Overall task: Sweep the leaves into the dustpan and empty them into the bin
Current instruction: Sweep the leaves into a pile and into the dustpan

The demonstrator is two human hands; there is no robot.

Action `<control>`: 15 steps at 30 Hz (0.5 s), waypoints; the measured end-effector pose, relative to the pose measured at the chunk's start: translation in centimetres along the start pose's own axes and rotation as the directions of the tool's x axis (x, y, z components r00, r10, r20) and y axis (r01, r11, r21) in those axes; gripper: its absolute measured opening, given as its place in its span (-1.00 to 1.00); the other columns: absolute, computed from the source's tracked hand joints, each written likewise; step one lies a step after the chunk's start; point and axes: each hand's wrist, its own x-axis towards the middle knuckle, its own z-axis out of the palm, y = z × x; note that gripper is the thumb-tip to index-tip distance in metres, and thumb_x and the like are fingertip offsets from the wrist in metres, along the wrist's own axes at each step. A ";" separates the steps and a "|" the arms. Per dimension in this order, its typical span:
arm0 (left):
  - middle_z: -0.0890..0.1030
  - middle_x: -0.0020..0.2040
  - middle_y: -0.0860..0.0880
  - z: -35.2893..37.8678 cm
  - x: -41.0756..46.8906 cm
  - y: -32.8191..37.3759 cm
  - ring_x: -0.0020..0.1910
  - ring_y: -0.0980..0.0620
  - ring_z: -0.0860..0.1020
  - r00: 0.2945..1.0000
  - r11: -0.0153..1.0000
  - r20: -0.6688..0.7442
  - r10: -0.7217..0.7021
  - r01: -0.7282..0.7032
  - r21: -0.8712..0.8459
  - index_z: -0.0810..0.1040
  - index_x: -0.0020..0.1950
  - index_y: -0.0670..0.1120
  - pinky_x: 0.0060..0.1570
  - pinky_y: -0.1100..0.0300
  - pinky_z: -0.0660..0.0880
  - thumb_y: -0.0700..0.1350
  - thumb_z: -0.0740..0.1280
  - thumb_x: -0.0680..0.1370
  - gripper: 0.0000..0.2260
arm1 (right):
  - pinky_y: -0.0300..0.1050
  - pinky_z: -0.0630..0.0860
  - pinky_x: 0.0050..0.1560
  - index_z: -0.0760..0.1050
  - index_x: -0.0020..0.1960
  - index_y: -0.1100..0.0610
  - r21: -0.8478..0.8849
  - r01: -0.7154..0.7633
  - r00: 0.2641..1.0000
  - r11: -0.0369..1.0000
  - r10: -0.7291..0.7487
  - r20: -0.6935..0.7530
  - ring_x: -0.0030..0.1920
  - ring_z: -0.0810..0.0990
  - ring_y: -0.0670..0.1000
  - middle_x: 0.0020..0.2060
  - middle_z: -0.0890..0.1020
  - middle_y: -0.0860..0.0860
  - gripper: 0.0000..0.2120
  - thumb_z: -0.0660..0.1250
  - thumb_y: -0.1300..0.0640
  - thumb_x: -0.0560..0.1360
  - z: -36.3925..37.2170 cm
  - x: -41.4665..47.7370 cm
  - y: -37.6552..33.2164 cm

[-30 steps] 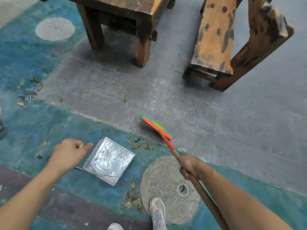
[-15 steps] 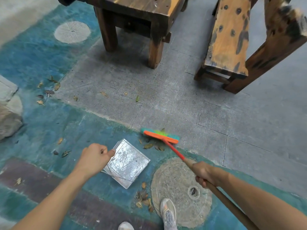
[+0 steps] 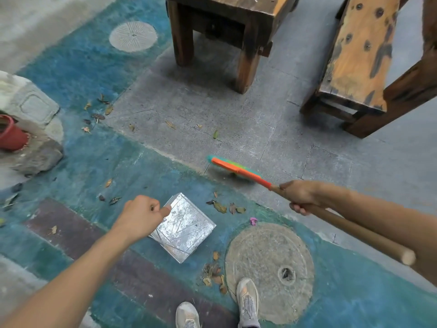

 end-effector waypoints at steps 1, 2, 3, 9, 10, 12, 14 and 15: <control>0.17 -0.62 0.04 0.0 -0.1 -0.2 -0.54 0.05 0.19 1.000 1.000 -0.002 -0.005 0.005 0.008 0.17 -0.56 -0.08 -0.48 0.19 0.18 0.07 0.42 0.48 -0.43 | -0.32 0.31 -0.59 0.18 0.45 0.07 -0.013 -0.005 1.000 1.000 0.005 0.009 -0.62 0.28 -0.06 -0.54 0.33 0.04 -0.61 -0.04 -0.02 0.67 -0.5 0.7 -1.3; 0.16 -0.62 0.03 0.2 -0.2 -0.5 -0.53 0.04 0.19 1.000 1.000 -0.006 -0.012 0.012 0.009 0.16 -0.56 -0.08 -0.48 0.19 0.19 0.07 0.42 0.48 -0.43 | -0.32 0.31 -0.58 0.20 0.41 0.13 -0.020 -0.017 1.000 1.000 0.017 0.010 -0.61 0.28 -0.05 -0.51 0.33 0.06 -0.62 -0.03 -0.02 0.67 -0.9 1.5 -2.5; 0.16 -0.61 0.03 0.2 -0.2 -0.8 -0.52 0.02 0.19 1.000 1.000 -0.010 -0.017 0.017 0.008 0.17 -0.55 -0.08 -0.47 0.20 0.19 0.08 0.42 0.48 -0.43 | -0.31 0.31 -0.57 0.23 0.36 0.19 -0.010 -0.033 0.999 0.999 0.033 0.002 -0.60 0.29 -0.05 -0.48 0.33 0.08 -0.66 -0.01 0.02 0.67 -1.3 2.4 -3.5; 0.17 -0.59 0.03 0.2 -0.3 -2.3 -0.55 0.04 0.16 0.999 0.999 -0.023 -0.032 0.033 0.020 0.24 -0.52 -0.06 -0.47 0.18 0.16 0.12 0.42 0.47 -0.48 | -0.34 0.35 -0.63 0.26 0.14 0.23 0.063 -0.074 0.997 0.995 0.072 0.034 -0.66 0.36 -0.06 -0.48 0.44 0.10 -0.83 0.14 0.22 0.58 -2.0 5.5 -6.7; 0.17 -0.59 0.03 0.2 -0.3 -2.6 -0.54 0.05 0.15 0.999 0.999 -0.021 -0.042 0.042 0.029 0.23 -0.51 -0.06 -0.46 0.19 0.17 0.11 0.42 0.47 -0.48 | -0.34 0.34 -0.64 0.25 0.19 0.22 -0.020 -0.071 0.997 0.997 0.071 0.025 -0.69 0.36 -0.07 -0.41 0.46 0.13 -0.82 0.12 0.21 0.60 -1.5 5.7 -6.4; 0.17 -0.57 0.04 -0.1 -0.2 -2.9 -0.52 0.04 0.16 0.998 0.998 -0.018 -0.064 0.065 0.028 0.22 -0.50 -0.07 -0.45 0.20 0.19 0.11 0.43 0.47 -0.48 | -0.34 0.34 -0.64 0.23 0.28 0.20 -0.223 -0.063 0.998 0.973 0.063 -0.007 -0.70 0.37 -0.06 -0.35 0.47 0.16 -0.77 0.05 0.22 0.63 -0.1 5.8 -5.3; 0.17 -0.56 0.04 -0.4 -0.1 -3.0 -0.51 0.03 0.16 0.997 0.996 -0.013 -0.080 0.080 0.025 0.19 -0.49 -0.07 -0.44 0.19 0.21 0.11 0.42 0.48 -0.47 | -0.34 0.35 -0.64 0.37 0.22 0.21 -0.330 -0.056 0.998 0.942 0.038 -0.059 -0.62 0.44 -0.01 -0.42 0.51 0.16 -0.76 0.04 0.25 0.61 1.8 5.1 -3.9; 0.16 -0.56 0.04 -0.6 0.0 -3.0 -0.52 0.04 0.15 0.996 0.996 -0.011 -0.083 0.083 0.021 0.17 -0.48 -0.08 -0.43 0.18 0.21 0.11 0.42 0.47 -0.46 | -0.33 0.38 -0.61 0.51 0.13 0.26 -0.352 -0.049 0.995 0.935 0.016 -0.096 -0.56 0.51 0.02 -0.44 0.57 0.16 -0.74 0.09 0.27 0.58 2.7 4.4 -3.3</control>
